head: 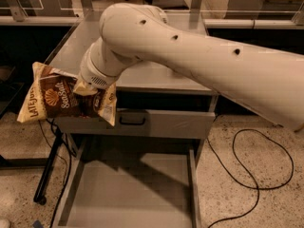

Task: Pick brown chip bag from middle drawer and place on counter

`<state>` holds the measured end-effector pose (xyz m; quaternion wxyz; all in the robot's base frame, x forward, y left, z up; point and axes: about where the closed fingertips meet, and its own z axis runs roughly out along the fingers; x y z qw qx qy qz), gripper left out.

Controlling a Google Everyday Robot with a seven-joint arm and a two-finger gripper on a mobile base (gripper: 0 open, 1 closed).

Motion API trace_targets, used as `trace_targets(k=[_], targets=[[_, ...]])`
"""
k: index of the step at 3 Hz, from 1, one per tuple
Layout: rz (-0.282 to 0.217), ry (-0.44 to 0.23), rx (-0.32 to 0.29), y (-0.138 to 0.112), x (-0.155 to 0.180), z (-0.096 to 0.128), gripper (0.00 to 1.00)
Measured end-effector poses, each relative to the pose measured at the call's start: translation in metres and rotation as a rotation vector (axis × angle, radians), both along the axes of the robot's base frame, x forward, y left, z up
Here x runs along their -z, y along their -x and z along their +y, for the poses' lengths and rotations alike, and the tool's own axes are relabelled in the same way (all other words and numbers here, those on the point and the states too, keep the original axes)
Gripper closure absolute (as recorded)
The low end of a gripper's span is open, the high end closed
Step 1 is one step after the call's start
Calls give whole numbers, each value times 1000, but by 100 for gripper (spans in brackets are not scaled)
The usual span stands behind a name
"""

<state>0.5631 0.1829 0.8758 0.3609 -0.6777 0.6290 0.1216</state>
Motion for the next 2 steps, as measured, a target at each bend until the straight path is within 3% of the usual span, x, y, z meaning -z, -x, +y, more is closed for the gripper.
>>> trace_targets(k=[1,2], targets=[[3,-12,-2,-6,-4,4,100],[-8,-27,-1,-34,-16,15,100]])
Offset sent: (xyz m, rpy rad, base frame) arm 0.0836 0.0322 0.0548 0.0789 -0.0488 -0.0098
